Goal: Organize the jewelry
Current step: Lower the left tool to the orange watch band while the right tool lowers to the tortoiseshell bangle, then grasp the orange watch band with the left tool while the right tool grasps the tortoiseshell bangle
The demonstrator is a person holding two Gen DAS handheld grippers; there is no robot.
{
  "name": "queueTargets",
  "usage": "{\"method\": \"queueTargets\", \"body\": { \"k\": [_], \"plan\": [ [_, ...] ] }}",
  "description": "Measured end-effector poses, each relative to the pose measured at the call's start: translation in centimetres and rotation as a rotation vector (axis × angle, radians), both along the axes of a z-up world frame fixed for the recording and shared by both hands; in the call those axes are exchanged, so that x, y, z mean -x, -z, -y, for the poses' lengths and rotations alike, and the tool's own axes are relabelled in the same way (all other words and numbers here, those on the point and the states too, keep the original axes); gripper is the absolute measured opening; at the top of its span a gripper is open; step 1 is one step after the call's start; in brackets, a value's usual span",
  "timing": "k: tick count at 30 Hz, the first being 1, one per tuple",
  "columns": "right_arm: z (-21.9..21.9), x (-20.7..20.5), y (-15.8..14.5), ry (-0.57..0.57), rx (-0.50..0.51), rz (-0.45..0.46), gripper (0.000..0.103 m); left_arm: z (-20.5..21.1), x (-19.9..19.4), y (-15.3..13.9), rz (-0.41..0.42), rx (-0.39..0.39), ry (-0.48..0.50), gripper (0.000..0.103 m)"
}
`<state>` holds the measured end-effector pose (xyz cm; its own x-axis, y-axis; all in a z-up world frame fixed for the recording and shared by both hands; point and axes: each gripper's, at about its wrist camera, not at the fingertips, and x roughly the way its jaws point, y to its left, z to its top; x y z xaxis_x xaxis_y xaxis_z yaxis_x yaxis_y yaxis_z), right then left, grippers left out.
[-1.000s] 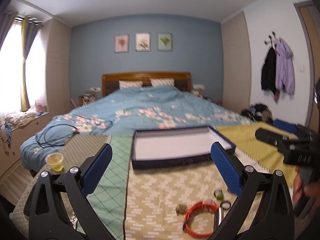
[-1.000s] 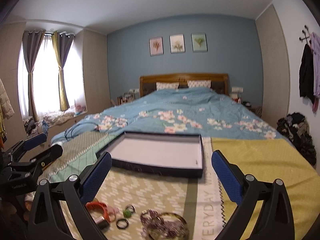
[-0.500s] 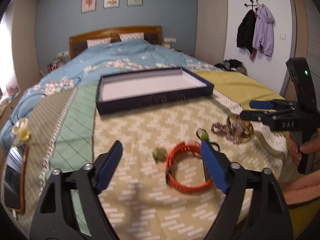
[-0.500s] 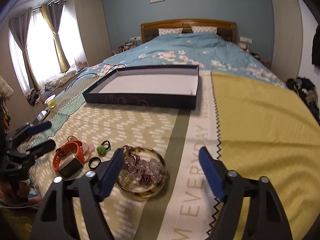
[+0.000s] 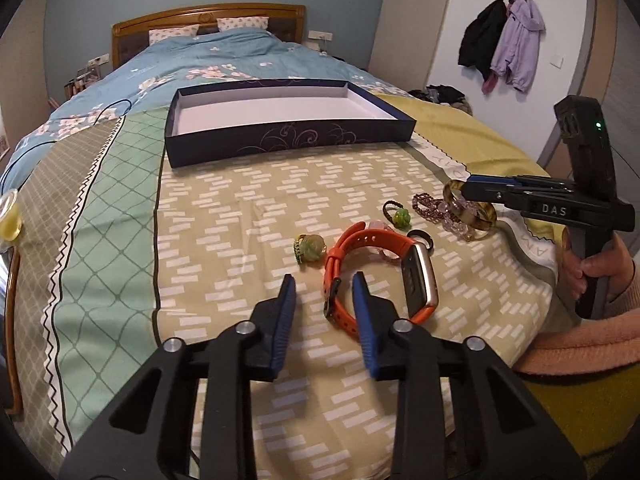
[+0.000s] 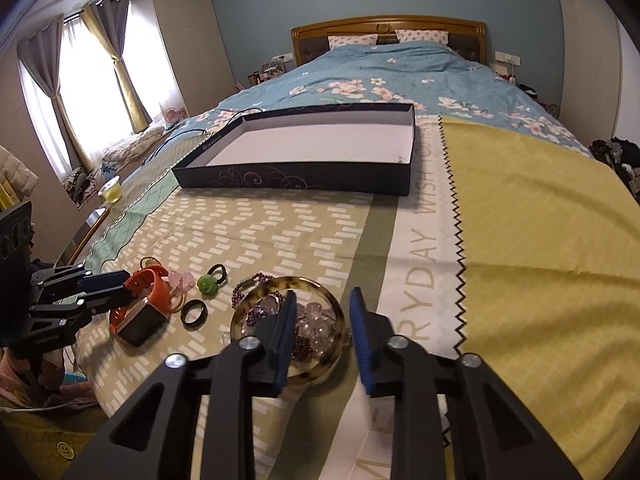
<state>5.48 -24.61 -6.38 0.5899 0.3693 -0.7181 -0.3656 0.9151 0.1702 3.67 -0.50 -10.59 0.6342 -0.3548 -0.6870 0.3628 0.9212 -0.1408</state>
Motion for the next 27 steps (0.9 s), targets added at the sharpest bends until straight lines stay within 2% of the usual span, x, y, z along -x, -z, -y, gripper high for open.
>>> {"method": "queueTargets", "body": {
  "k": [3, 6, 9, 12, 13, 14, 19, 23, 27],
  "plan": [
    [0.2, -0.1, 0.1, -0.005, -0.014, -0.014, 0.018, 0.2, -0.1, -0.2, 0.0, -0.008, 0.028, 0.012],
    [0.4, 0.0, 0.0, -0.006, -0.031, -0.017, 0.012, 0.2, -0.5, -0.5, 0.015, -0.031, 0.028, 0.009],
    [0.5, 0.2, -0.3, -0.013, -0.054, -0.019, 0.011, -0.4, -1.1, -0.6, 0.007, -0.023, 0.009, 0.009],
    [0.4, 0.1, -0.1, -0.02, -0.047, -0.039, 0.014, -0.9, -1.0, -0.7, -0.003, -0.012, -0.003, 0.016],
    [0.3, 0.0, 0.1, -0.026, -0.037, -0.048, 0.014, -1.0, -0.8, -0.7, -0.003, -0.01, -0.001, 0.024],
    [0.3, 0.1, 0.1, -0.026, -0.033, -0.045, 0.014, -1.1, -0.7, -0.7, -0.002, -0.012, 0.002, 0.026],
    [0.3, -0.1, 0.2, -0.019, -0.044, -0.047, 0.013, -1.1, 0.0, -0.3, -0.019, -0.03, 0.012, 0.026],
    [0.4, -0.1, -0.1, -0.02, -0.063, -0.044, 0.011, -1.0, -0.3, -0.3, -0.026, -0.018, 0.022, 0.014],
    [0.8, 0.0, -1.1, -0.023, -0.097, -0.024, 0.007, -0.7, -0.3, -0.5, -0.007, -0.028, 0.026, 0.01]
  ]
}}
